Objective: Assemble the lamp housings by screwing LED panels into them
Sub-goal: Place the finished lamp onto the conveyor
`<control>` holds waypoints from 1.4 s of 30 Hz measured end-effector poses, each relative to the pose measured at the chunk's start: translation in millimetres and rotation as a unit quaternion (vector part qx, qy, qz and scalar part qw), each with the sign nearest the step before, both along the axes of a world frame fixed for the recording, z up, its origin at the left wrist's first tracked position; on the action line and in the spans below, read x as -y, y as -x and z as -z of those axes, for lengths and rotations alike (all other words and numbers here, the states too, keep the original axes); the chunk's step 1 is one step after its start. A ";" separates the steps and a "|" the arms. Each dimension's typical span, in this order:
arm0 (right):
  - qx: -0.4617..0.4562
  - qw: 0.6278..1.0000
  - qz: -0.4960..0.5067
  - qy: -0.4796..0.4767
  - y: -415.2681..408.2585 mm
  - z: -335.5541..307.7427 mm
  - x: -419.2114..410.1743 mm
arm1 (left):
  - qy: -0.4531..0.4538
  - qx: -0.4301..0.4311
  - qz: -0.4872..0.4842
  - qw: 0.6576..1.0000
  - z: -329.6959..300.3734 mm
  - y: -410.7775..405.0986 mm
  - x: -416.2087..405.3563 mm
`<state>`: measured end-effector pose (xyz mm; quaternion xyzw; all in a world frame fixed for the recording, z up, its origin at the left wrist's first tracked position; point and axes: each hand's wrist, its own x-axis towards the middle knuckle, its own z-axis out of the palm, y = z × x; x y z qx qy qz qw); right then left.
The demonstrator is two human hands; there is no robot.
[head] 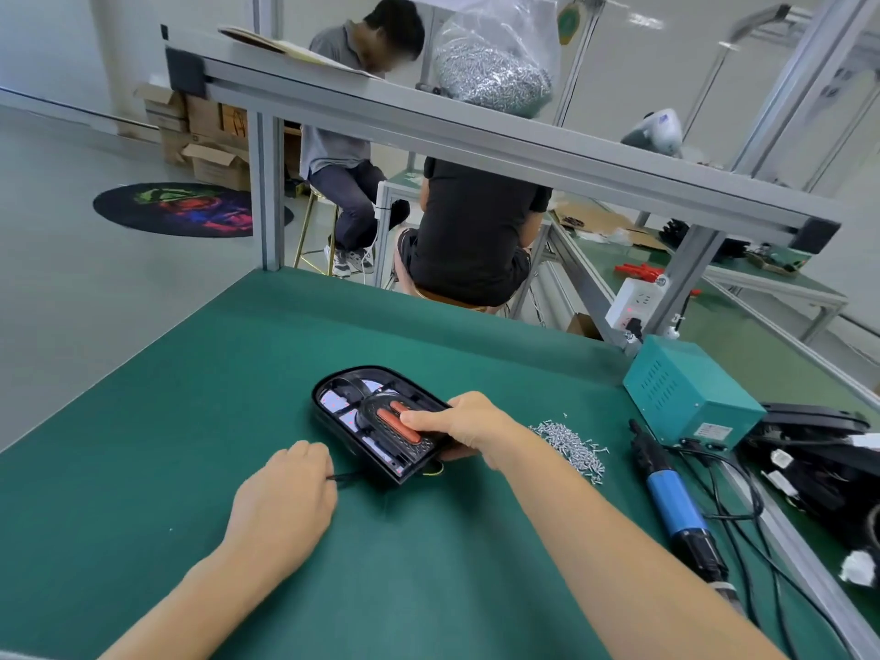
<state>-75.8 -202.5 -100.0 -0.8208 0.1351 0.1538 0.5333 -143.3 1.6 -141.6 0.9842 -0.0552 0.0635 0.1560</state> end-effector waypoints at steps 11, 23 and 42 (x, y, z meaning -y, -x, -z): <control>0.081 0.963 0.152 -0.208 42.8 20.7 17.5 | 0.773 -0.128 -0.076 0.617 -10.3 -41.5 34.7; 0.292 0.942 0.132 -0.098 120.1 -9.8 44.0 | 0.732 -0.235 0.111 0.630 -65.0 -40.4 102.0; 0.352 0.928 0.108 -0.059 204.0 -110.4 227.3 | 0.567 -0.344 0.371 0.650 -145.4 -20.1 291.2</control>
